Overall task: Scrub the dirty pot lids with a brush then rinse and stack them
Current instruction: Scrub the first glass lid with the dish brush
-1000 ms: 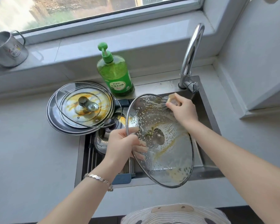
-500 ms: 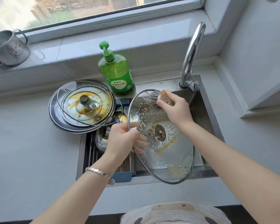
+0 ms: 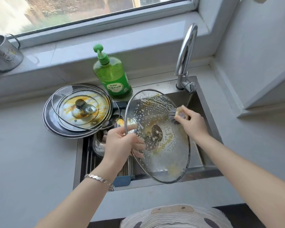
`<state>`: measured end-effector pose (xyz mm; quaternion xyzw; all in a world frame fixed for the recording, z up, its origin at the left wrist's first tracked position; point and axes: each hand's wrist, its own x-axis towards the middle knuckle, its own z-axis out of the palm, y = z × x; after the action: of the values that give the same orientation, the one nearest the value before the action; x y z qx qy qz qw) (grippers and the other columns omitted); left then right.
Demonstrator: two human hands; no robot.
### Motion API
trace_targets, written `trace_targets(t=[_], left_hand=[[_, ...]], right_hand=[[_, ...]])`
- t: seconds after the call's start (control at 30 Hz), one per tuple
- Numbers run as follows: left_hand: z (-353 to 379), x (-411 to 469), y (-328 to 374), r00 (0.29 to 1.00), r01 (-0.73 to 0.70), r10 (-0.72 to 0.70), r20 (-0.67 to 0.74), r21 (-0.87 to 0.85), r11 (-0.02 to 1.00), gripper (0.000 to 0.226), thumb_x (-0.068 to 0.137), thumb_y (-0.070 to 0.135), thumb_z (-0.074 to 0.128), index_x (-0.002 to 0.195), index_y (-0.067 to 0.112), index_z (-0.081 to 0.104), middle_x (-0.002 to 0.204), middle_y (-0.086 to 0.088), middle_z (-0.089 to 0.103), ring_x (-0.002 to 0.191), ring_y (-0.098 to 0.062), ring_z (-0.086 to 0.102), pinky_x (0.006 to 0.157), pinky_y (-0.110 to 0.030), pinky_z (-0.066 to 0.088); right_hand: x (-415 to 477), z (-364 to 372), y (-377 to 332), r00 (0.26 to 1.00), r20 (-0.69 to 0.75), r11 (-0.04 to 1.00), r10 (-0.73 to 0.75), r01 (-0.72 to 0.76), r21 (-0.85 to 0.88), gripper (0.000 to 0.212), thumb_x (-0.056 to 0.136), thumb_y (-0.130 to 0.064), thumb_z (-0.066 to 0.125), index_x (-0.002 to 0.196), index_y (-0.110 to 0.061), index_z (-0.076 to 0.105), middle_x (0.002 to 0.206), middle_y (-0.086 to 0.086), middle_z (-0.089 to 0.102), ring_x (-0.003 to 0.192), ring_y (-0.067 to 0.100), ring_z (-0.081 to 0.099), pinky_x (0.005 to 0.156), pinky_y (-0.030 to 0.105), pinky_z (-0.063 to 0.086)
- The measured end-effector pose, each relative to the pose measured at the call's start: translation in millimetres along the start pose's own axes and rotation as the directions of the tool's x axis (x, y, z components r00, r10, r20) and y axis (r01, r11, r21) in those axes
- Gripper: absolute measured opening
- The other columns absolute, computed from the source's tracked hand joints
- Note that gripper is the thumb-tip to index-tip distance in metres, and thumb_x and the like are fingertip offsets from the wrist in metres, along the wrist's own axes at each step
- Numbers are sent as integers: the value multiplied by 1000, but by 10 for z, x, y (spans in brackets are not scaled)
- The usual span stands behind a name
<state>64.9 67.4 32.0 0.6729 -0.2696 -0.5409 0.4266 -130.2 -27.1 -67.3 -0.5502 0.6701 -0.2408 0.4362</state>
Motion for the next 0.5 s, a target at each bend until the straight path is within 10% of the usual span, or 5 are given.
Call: trace_targets(t=[0.23,0.3,0.4,0.5], left_hand=[[10,77,-65,990,72,-89,-105,-156,985,31,81,-19,43,103,0,54,79,-31,59,51,-30,60,38,-30,52],[-14,137,-119,981,102,-131,-142,-190,976,33,80,-18,43,108,-3,54,79,-31,60,53,-32,62,39,-31,53],[-33,239,-206,958,179,-236,-163,-307,935,30,85,-13,40,112,-6,50,83,-35,62,55,-35,67,41,-33,55],[33,285,-274,941,261,-327,-85,-433,863,36,87,-10,35,122,-7,43,85,-34,62,59,-36,69,46,-34,57]], right_hand=[[-331,-131,368,987,118,980,105,-82,-183,36,87,-34,62,123,-25,60,117,3,64,102,23,57,78,31,44],[-367,-198,470,966,150,977,210,-212,-6,29,88,-38,60,111,-21,64,98,2,66,77,20,60,63,24,45],[-329,-348,467,850,241,715,469,-526,460,30,82,-42,65,81,-14,57,69,6,57,37,7,27,32,14,20],[-334,-389,367,791,455,426,410,-607,671,22,77,-34,67,77,-15,55,50,-1,52,28,-1,20,26,10,14]])
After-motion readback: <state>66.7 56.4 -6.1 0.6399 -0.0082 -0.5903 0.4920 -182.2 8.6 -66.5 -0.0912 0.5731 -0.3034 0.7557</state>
